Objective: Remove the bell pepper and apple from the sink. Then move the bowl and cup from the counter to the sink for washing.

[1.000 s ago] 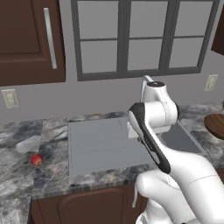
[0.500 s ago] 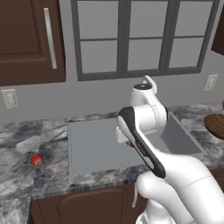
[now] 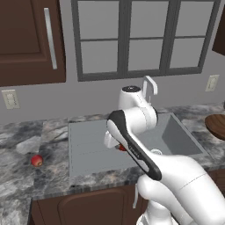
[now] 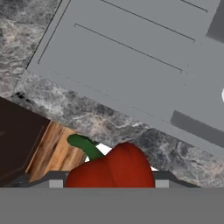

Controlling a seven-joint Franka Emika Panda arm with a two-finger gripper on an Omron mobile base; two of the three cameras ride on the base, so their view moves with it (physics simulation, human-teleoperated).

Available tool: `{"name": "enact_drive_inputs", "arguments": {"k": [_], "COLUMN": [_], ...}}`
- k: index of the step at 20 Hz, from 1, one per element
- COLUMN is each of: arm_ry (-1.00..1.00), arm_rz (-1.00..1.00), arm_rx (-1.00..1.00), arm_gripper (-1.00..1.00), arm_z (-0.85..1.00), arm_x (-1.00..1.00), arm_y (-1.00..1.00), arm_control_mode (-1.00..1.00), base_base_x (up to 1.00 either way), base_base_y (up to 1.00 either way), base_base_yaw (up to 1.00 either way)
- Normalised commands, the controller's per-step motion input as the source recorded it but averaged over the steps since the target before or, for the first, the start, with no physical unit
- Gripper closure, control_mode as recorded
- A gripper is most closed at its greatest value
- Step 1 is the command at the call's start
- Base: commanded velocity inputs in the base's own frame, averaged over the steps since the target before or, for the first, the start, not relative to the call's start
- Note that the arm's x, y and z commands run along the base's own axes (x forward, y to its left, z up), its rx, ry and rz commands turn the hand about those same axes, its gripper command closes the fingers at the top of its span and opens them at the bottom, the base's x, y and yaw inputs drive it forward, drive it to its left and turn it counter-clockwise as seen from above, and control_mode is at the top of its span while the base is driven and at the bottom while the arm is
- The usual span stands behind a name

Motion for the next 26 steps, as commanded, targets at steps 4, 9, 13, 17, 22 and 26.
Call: {"name": "enact_drive_inputs", "arguments": {"k": [4,9,13,17,22,26], "arm_ry": [0.0,0.0,0.0,0.0,0.0,0.01], "arm_rz": [0.09,0.07,0.08,0.06,0.07,0.08], "arm_rx": [0.03,0.03,0.02,0.01,0.0,0.0], "arm_gripper": [1.0,1.0,1.0,1.0,1.0,1.0], "arm_z": [-0.03,-0.06,-0.09,-0.12,-0.14,-0.15], "arm_x": [0.0,0.04,0.06,0.1,0.12,0.13], "arm_y": [0.47,0.48,0.49,0.49,0.49,0.46], "arm_control_mode": [-1.0,-1.0,-1.0,-1.0,-1.0,-1.0], "base_base_x": [0.0,0.0,0.0,0.0,0.0,0.0], "base_base_y": [0.0,0.0,0.0,0.0,0.0,0.0], "base_base_yaw": [0.0,0.0,0.0,0.0,0.0,0.0]}}
